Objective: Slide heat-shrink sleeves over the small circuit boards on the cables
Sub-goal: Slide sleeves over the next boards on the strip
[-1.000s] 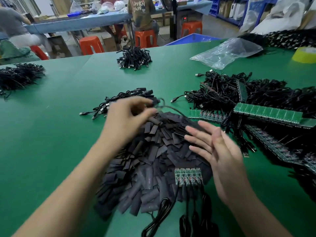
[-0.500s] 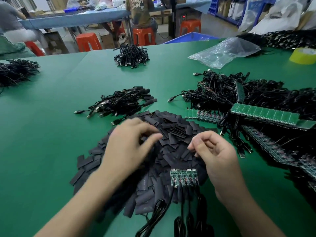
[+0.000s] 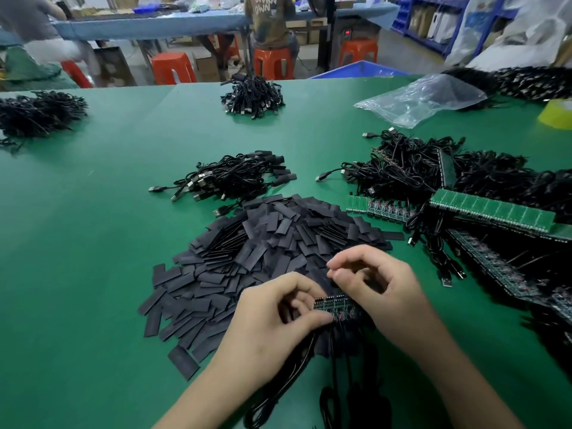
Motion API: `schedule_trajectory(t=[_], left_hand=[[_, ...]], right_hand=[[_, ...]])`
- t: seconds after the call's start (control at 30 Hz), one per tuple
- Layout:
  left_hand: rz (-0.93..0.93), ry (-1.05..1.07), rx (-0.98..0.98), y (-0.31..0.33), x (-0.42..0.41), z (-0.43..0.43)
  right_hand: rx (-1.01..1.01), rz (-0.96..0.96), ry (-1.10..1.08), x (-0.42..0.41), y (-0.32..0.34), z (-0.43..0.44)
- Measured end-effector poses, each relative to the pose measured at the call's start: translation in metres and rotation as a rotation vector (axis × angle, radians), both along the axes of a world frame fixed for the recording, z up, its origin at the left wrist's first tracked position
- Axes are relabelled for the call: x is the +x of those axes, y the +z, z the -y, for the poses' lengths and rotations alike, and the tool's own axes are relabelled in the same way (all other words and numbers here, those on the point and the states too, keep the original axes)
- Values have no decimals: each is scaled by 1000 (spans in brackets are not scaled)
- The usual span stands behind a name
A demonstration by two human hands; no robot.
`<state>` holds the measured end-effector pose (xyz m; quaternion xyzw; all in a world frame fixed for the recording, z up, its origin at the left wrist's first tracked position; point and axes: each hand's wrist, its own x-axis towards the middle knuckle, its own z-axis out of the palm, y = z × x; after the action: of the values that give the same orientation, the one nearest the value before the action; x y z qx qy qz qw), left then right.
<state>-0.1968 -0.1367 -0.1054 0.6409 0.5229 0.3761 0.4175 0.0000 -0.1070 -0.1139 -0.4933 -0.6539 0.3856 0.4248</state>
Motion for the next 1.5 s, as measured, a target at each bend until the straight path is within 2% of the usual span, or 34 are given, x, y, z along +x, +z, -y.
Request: schedule_trajectory(t=[0.1,0.17,0.3,0.53,0.77,1.1,1.27,1.33,1.4,1.5], left_hand=[[146,17,-50,2,-7,-2],[193,24,-52,3,-9,-2],[219,40,-98,3,-9,-2],[478,-38,-311,9,-12,-4],[547,-58,-406,10,-14,-4],[586,-91,-449,8,-14,-4],[664,-143,-499,9,-13,-3],[694,-139,-491,10,-16,-4],[727,-109,-446,11,-21,-6],[701,-98,-287,8,-23,-8]], right_hand=[[-39,84,154,-1,1,3],[-51,107,182,-2,0,4],[-51,12,211,-5,2,4],[-82,-66,266,-9,3,4],[-126,-166,341,-10,7,4],[-167,-204,366,-10,6,4],[-233,-317,394,-9,8,6],[-236,-262,371,-4,10,5],[-192,-113,304,2,9,3],[111,219,137,3,6,2]])
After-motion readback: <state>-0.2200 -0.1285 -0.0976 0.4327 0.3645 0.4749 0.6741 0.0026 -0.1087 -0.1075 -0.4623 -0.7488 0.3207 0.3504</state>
